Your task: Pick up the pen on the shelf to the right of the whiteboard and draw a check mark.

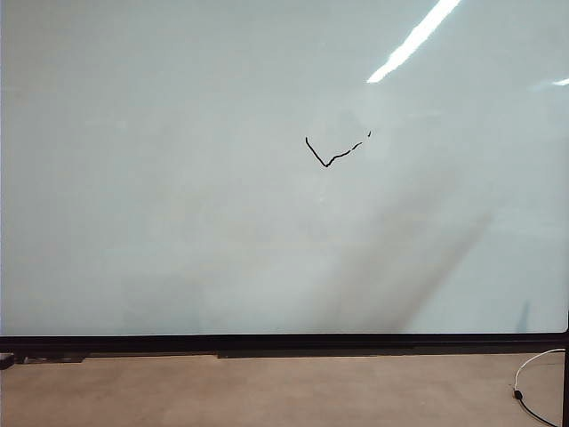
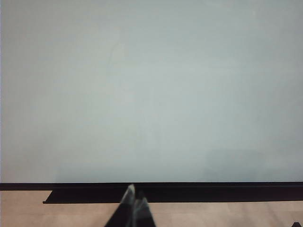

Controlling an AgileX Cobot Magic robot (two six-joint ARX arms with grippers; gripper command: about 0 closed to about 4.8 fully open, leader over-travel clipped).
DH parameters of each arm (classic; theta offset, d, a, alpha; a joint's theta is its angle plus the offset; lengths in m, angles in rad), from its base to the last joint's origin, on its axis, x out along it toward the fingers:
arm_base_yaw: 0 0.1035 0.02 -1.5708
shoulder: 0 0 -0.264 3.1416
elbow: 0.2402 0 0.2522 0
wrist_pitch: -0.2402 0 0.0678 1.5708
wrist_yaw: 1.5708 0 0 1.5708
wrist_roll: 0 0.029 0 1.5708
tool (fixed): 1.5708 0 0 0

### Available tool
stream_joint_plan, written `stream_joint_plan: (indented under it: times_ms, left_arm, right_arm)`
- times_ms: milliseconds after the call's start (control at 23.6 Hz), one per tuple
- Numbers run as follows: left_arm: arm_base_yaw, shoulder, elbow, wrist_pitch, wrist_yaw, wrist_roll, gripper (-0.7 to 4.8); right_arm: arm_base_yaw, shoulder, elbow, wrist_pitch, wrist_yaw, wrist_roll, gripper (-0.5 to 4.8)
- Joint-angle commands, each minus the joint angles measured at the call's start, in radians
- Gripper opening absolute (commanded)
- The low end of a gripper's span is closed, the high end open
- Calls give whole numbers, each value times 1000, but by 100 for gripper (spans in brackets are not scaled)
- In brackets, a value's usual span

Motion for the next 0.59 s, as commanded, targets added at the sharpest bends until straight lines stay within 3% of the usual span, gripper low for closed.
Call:
stream_joint_plan:
  times_ms: [42, 594]
  left_arm:
    - [0, 0, 3, 6, 1, 5, -4]
    - [0, 0, 3, 6, 1, 5, -4]
  right_arm:
    - [-31, 0, 3, 16, -50, 9, -5]
    - [-37, 0, 4, 17, -50, 10, 0]
